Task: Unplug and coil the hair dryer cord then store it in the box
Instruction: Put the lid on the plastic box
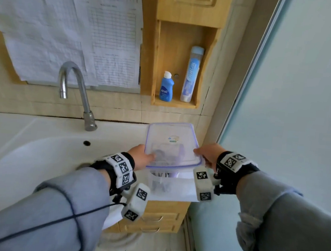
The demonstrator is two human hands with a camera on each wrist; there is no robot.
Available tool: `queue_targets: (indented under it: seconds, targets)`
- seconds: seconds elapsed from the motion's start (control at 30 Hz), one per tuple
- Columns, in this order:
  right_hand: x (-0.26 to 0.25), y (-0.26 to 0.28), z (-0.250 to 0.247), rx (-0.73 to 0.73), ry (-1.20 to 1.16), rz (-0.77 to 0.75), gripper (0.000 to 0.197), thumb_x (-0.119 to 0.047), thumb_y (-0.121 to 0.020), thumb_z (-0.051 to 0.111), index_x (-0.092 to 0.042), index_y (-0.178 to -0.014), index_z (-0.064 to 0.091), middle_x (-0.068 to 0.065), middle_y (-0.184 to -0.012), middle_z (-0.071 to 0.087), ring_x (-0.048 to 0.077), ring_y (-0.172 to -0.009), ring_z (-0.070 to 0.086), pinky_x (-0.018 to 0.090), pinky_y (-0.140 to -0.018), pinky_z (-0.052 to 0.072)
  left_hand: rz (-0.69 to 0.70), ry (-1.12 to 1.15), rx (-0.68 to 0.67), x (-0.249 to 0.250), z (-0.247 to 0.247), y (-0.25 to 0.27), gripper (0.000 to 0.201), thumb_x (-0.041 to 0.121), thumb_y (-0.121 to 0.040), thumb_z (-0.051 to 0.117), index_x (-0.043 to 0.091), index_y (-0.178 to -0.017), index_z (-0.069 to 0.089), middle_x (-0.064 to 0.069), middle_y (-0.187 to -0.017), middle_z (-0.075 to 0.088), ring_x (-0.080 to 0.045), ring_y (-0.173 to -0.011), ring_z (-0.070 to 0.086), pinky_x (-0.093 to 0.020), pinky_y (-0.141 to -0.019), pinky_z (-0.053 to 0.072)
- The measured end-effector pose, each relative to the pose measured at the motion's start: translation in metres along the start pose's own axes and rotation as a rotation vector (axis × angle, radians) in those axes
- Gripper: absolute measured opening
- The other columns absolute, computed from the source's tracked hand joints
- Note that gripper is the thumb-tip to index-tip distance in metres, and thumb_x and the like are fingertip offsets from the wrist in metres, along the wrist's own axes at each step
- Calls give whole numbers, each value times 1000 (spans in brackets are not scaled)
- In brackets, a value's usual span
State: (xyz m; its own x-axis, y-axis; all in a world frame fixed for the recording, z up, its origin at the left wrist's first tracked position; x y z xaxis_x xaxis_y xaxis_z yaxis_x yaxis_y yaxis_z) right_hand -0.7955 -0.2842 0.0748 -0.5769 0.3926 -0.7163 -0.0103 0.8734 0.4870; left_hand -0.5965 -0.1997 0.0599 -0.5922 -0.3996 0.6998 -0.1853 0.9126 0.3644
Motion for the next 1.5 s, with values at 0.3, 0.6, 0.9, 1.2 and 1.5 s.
queue_targets:
  seconds: [0.3,0.6,0.9,1.2,1.5]
  targets:
    - [17,18,-4,-88,68,70,22,-16,-85,63,-1,-97,52,8,-71,43,20,-59,41,28,-51,41,-165,258,-4,7,7,3,32,21,-82,67,16,-111,53,-6,-115,57,-28,-109,57,-51,-83,56]
    - [25,30,-9,-77,125,92,28,-12,-87,63,-6,-66,45,7,-48,44,15,-33,39,12,-31,33,-218,319,52,11,10,7,51,9,-80,68,8,-128,49,-10,-115,55,-31,-105,55,-54,-85,54]
    - [31,31,-5,-64,57,128,24,-9,-85,64,-5,-68,48,9,-59,48,18,-46,45,21,-41,39,-311,341,135,14,4,10,38,6,-73,71,-9,-107,61,-26,-104,65,-39,-94,67,-52,-84,56]
    - [33,20,3,-50,47,89,16,-11,-82,68,-2,-90,58,10,-74,54,24,-69,52,30,-65,49,-342,242,151,2,8,1,38,15,-72,74,-5,-103,63,-23,-102,68,-35,-95,69,-45,-88,56]
    - [30,22,1,-138,233,112,28,-25,-95,50,-7,-75,42,6,-39,52,12,-17,43,13,-27,36,-420,401,85,-8,18,-17,22,11,-77,68,-6,-88,61,-24,-93,69,-38,-88,71,-53,-81,56]
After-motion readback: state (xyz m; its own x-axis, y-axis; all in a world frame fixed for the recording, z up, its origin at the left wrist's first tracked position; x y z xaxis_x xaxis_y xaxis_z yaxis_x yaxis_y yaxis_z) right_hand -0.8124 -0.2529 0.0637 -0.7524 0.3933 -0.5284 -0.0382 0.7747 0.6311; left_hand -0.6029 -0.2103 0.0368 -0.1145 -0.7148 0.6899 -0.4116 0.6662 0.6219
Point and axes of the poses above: each hand's wrist, its own y-axis away from the middle knuckle, its own z-axis out of the palm, x = y × z, the point moved 1 cm from there along -y, towards the middle knuckle
